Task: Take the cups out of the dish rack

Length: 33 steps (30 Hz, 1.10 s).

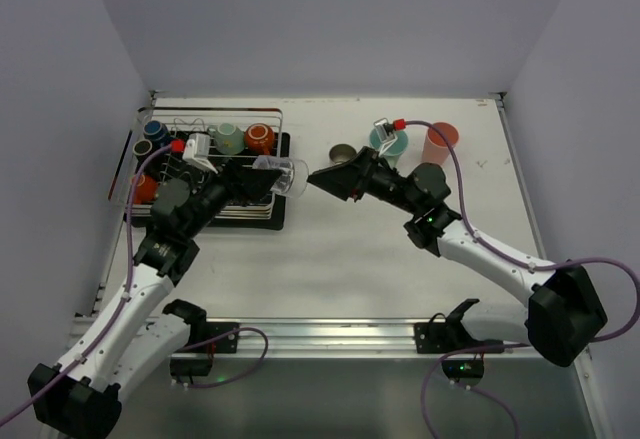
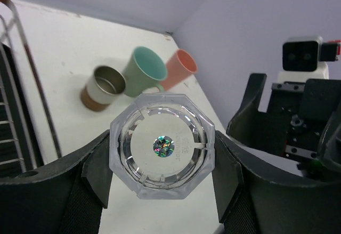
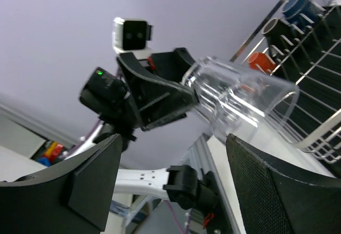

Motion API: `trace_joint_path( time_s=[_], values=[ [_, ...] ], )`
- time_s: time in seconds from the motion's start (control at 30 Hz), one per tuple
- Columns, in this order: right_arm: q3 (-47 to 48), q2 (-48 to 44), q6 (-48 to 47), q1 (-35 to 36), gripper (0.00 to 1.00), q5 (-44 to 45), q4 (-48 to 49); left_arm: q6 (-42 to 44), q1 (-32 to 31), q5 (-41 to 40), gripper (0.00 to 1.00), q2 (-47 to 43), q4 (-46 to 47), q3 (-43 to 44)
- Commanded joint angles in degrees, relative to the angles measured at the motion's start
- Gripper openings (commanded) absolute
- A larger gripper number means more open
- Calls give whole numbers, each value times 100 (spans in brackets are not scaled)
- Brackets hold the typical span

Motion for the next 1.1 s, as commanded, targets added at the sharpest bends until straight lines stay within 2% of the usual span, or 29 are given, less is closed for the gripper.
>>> trace_joint_path(
  time_s=[0.0, 0.23, 0.43, 0.53, 0.63, 0.73, 0.93, 1.03, 1.07],
  values=[
    [68, 225, 600, 61, 81, -236, 981, -1022, 12, 1220, 36, -88, 1329, -217],
    [-142, 216, 688, 131, 78, 10, 1261, -1401, 12, 1450, 36, -211, 1999, -630],
    [-625, -266, 399, 122, 77, 535, 1464, -1059, 12, 941, 35, -535, 1604, -535],
    [-802, -530, 179, 131, 77, 871, 1070, -883, 12, 800, 35, -641, 1367, -420],
    [-522, -365, 134, 140, 76, 496, 648, -1022, 12, 1053, 36, -563, 1637, -446],
    [-389, -40, 318, 245, 76, 257, 979, -1338, 3, 1317, 36, -396, 2111, -639],
    [-38, 558, 870, 342, 63, -620, 2025, -1454, -41, 1476, 36, -211, 2289, -815],
    [-28, 875, 1327, 342, 46, -693, 2912, -1445, -50, 1467, 36, -220, 2307, -842],
    [-37, 962, 1381, 333, 34, -675, 3149, -1419, -58, 1459, 37, -228, 2272, -842]
  ],
)
